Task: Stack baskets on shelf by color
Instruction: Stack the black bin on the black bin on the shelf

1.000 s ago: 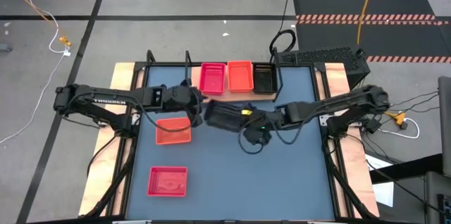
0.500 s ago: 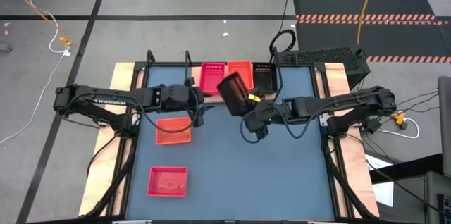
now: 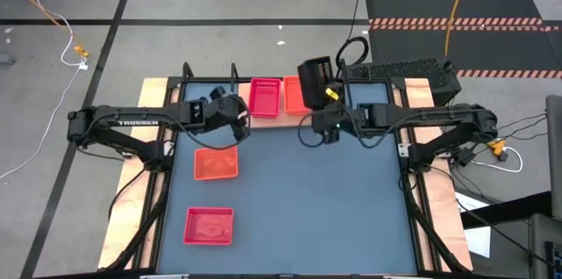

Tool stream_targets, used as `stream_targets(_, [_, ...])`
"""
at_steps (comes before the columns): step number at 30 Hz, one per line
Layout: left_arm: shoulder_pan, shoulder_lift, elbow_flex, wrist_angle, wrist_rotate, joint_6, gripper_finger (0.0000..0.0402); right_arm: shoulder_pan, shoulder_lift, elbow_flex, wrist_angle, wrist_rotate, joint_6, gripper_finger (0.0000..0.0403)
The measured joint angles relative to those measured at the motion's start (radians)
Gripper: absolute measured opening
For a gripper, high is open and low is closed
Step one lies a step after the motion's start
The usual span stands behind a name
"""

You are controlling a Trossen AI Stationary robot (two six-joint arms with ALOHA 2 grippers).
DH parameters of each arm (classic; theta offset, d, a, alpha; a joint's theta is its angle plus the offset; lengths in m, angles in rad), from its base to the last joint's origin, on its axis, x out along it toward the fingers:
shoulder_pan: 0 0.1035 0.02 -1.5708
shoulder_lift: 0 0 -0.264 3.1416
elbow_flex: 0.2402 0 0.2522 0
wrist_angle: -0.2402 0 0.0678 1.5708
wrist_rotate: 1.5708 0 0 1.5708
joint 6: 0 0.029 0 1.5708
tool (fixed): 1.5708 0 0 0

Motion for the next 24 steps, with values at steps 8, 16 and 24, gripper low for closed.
stream_targets(8, [0.013,0.0,0.0,-0.035,-0.028,-0.032,0.02,-0.185,0.033,0.0,-0.063,-0.112,0.178,0.0])
stream_targets(16, [0.013,0.0,0.0,-0.022,-0.028,-0.031,0.02,-0.277,0.105,0.0,-0.151,-0.234,0.229,0.0])
stream_targets(24, [0.013,0.0,0.0,-0.013,-0.028,-0.033,0.02,-0.275,0.181,0.0,-0.228,-0.288,0.234,0.0])
